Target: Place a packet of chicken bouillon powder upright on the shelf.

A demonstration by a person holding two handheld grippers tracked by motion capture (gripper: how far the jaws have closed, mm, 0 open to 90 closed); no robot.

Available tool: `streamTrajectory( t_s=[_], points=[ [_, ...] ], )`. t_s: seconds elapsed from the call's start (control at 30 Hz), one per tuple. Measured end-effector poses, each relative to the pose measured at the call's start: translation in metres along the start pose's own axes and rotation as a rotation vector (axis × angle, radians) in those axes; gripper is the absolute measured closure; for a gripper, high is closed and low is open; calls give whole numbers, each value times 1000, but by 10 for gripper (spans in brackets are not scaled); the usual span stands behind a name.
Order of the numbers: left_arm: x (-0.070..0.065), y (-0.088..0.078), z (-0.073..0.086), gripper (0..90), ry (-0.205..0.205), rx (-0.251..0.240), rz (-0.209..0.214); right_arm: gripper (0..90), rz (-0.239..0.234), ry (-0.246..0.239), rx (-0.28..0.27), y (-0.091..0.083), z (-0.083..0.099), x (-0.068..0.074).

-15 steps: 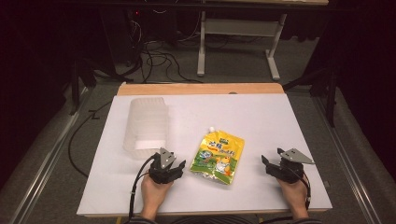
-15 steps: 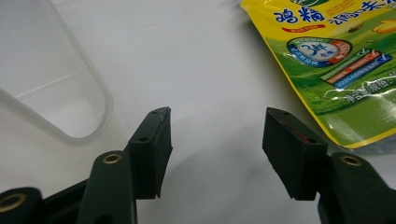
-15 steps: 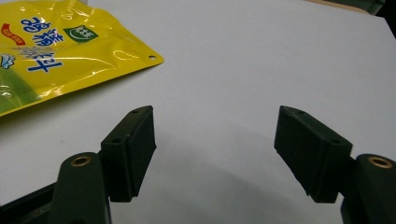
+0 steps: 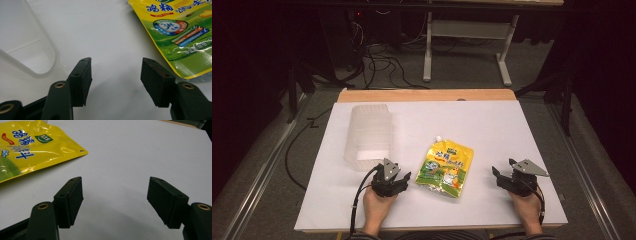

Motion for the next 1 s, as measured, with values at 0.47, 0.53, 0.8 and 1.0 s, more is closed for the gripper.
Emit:
streamTrajectory(
  t_s=[0.47,0.53,0.8,1.0],
  points=[
    [-1,0,0,432,15,-5,6,295,0,-5,4,0,0,0],
    [-1,-1,0,434,20,-5,2,295,0,-4,5,0,0,1],
    [-1,-2,0,432,21,-20,8,295,9,-17,12,1,-1,1],
    [-3,-3,-1,426,33,-40,-3,295,7,-13,22,2,-1,2]
  ],
)
Point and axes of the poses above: each handheld gripper's, and its own axes: y roughly forward along the jaws, z roughly out of its underside, x roughly to its left, the point moved 2 cm from there along y, roughly forward along the jaws, and after that the axes turned 13 degrees about x, right-handed, at the moved point
